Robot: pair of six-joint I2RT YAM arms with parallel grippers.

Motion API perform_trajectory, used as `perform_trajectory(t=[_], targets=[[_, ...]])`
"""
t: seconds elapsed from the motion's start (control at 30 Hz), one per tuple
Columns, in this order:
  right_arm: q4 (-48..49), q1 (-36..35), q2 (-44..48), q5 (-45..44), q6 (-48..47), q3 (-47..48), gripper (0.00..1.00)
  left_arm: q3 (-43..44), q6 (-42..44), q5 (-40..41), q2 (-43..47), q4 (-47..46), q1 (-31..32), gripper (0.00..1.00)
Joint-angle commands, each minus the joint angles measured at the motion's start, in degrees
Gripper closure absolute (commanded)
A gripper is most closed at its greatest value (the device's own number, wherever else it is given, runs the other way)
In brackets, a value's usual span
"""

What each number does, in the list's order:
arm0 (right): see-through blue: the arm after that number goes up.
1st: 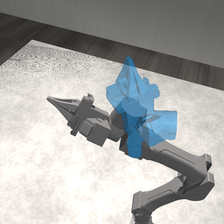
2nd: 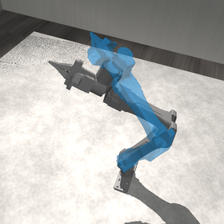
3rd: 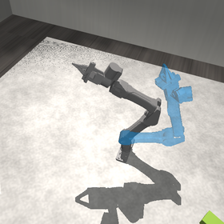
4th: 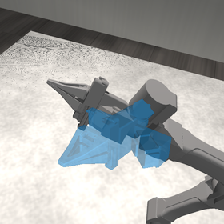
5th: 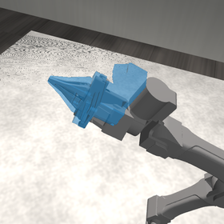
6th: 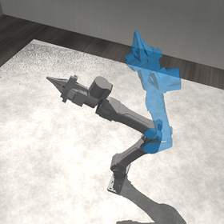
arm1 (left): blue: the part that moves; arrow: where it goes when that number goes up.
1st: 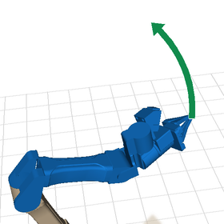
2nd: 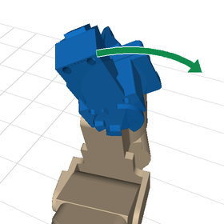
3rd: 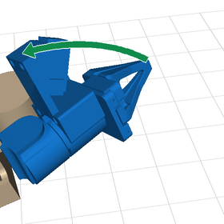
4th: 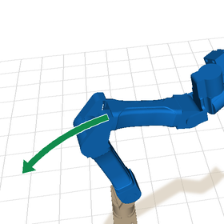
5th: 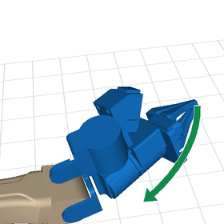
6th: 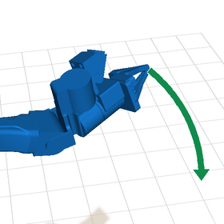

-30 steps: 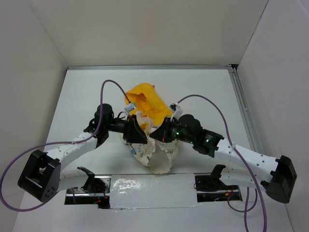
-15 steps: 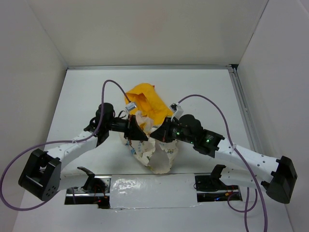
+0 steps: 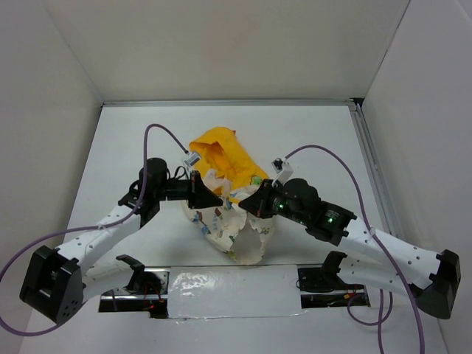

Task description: Zip up the jacket

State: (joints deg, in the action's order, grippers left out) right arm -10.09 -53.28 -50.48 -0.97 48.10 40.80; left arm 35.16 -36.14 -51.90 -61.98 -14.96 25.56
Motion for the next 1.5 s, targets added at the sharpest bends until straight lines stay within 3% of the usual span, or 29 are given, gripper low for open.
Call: perform_trajectory(t=[0.0, 0.17, 0.3, 0.53, 0.67, 0.9, 0.93, 1.0, 1.03, 1.13, 1.17, 1.2, 1.23, 1.27, 1.3, 1.33, 1.47], targets=[[-6.26, 0.45, 3.63, -3.34, -3.53, 1.39, 1.0, 1.93, 2.92, 7.33, -0.6, 3.1, -3.06, 1.0], [-3.98, 0.54, 7.49, -0.96, -5.47, -0.1, 1.0, 5.0, 3.8, 10.85, -7.62, 3.1, -3.5, 1.0], [-7.91, 0.63, 10.48, -4.03, -5.12, 1.13, 1.0, 8.42, 3.97, 14.88, -14.12, 4.06, -5.17, 1.0], [-16.44, 1.24, 17.69, -16.41, -0.64, 1.3, 1.0, 18.43, 2.75, 23.83, -24.58, 9.59, -13.51, 1.0], [-21.54, 2.38, 20.42, -24.93, 1.38, 1.39, 1.0, 25.13, 1.69, 29.65, -31.17, 17.59, -17.73, 1.0], [-24.1, 5.02, 17.88, -33.73, 3.14, 2.27, 1.0, 31.2, -0.68, 36.69, -32.68, 24.62, -23.89, 1.0], [-23.93, 5.81, 16.48, -33.83, 2.97, 2.44, 1.0, 31.29, -1.03, 36.0, -32.25, 25.06, -24.41, 1.0], [-22.62, 13.94, 13.32, -29.28, 1.22, 2.71, 1.0, 31.11, -1.56, 36.86, -31.19, 25.68, -25.12, 1.0], [-21.56, 13.99, 12.08, -26.65, 1.21, 2.71, 1.0, 31.11, -1.56, 36.87, -31.01, 26.03, -25.12, 1.0], [-18.14, 25.3, 4.82, -13.13, -1.68, 1.39, 1.0, 31.81, -0.51, 35.82, -31.45, 27.26, -25.3, 1.0], [-17.52, 27.76, 2.86, -9.44, -1.95, 1.13, 0.89, 32.51, -0.68, 35.12, -32.06, 28.4, -25.3, 1.0], [-16.9, 31.62, 1.1, -3.66, -2.13, 0.87, 0.79, 33.91, -0.86, 34.76, -32.68, 29.45, -25.3, 0.94], [-15.59, 32.61, -1.18, -1.86, -2.65, 0.6, 0.7, 34.45, -0.51, 34.41, -33.73, 30.94, -25.3, 0.8], [-15.32, 32.97, -1.72, -1.4, -2.57, 0.69, 0.27, 35.15, -0.34, 34.24, -34.09, 31.39, -25.39, 0.36], [-15.14, 32.28, -1.55, -2.79, -2.66, 0.78, 0.01, 35.33, -0.33, 34.15, -34.0, 31.74, -25.3, 0.09], [-15.66, 32.01, -0.94, -4.02, -2.22, 1.12, 0.0, 35.24, -0.25, 33.97, -33.48, 32.1, -26.86, 0.01], [-19.0, 31.92, 3.62, -9.48, -1.43, 2.88, 0.0, 33.67, -0.07, 30.81, -29.0, 31.57, -27.23, 0.01]])
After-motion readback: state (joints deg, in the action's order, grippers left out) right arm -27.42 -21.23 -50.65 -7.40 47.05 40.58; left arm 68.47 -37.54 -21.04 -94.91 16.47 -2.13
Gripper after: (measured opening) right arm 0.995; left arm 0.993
